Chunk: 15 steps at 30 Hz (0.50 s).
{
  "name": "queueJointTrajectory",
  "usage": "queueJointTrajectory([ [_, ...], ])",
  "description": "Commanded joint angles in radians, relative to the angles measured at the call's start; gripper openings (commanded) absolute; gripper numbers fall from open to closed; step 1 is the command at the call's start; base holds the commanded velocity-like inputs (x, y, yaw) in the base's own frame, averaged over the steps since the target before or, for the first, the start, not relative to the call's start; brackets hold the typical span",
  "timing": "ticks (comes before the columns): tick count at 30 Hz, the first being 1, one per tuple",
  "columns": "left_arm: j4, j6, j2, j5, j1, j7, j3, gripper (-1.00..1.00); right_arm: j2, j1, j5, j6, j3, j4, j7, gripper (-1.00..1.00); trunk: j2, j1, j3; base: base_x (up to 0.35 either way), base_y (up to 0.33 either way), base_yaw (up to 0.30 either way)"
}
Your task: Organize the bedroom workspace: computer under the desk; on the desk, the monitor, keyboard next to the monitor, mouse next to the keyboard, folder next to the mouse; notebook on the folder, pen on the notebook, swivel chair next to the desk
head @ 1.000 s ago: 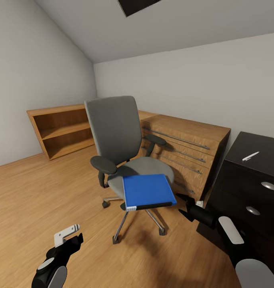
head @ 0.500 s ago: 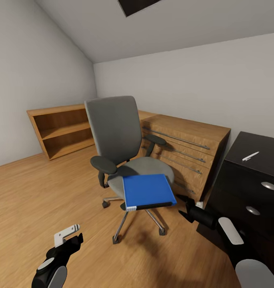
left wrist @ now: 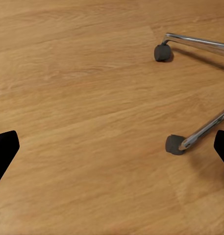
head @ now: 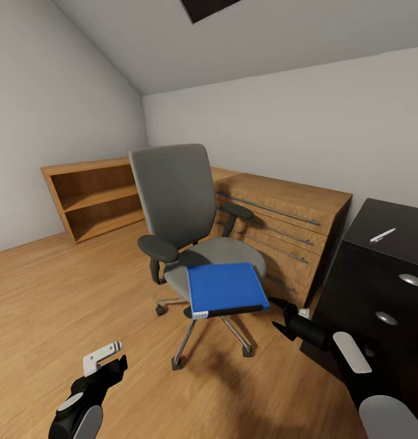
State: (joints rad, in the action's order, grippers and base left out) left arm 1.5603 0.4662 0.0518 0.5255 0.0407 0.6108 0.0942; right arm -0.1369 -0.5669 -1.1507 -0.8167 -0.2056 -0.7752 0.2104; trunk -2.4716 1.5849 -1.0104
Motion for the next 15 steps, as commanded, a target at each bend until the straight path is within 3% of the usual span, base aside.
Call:
queueJointTrajectory([
  [1, 0.001, 0.002, 0.001, 0.008, 0.001, 0.009, 0.002, 1.0, 0.0, -0.001, 0.006, -0.005, -0.003, 0.0, 0.006, 1.0, 0.0, 0.0, -0.001, 0.0, 0.0, 0.0],
  [15, 0.001, 0.002, 0.002, 0.007, 0.001, 0.009, 0.002, 1.0, 0.001, -0.001, 0.005, -0.004, -0.002, 0.001, 0.006, 1.0, 0.0, 0.0, -0.001, 0.0, 0.0, 0.0],
])
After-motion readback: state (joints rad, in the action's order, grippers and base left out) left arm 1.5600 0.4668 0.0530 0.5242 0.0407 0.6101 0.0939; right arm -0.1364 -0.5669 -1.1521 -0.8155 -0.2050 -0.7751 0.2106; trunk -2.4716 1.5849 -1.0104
